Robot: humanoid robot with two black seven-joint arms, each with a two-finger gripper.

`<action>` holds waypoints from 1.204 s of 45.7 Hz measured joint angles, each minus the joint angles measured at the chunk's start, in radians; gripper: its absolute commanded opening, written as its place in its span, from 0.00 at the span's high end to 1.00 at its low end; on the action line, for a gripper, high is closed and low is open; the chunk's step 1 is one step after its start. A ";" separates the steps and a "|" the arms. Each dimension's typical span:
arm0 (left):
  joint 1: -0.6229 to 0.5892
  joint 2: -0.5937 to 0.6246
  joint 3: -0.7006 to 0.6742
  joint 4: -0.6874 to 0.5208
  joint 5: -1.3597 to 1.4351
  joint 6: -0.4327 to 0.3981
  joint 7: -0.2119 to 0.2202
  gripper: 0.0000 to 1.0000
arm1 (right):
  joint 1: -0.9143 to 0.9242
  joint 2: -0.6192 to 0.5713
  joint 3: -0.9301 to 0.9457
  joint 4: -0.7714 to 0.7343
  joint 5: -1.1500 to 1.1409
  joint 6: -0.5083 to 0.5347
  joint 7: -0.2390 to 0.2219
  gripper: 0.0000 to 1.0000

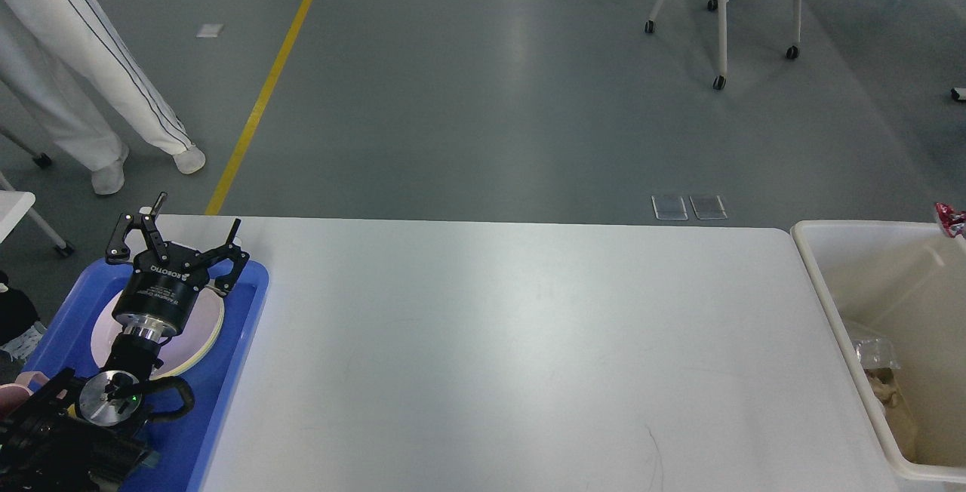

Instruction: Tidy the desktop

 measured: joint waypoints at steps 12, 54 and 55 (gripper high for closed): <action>0.000 0.000 0.000 0.000 0.000 0.000 0.000 0.02 | -0.112 0.025 0.059 -0.090 0.109 -0.061 -0.012 0.91; 0.000 0.000 0.000 0.000 0.000 0.000 0.000 0.02 | -0.097 0.102 0.059 -0.083 0.108 -0.050 -0.009 0.00; 0.000 0.000 0.000 0.000 0.000 0.000 0.000 0.02 | -0.084 0.102 0.058 -0.080 0.107 -0.050 -0.009 0.00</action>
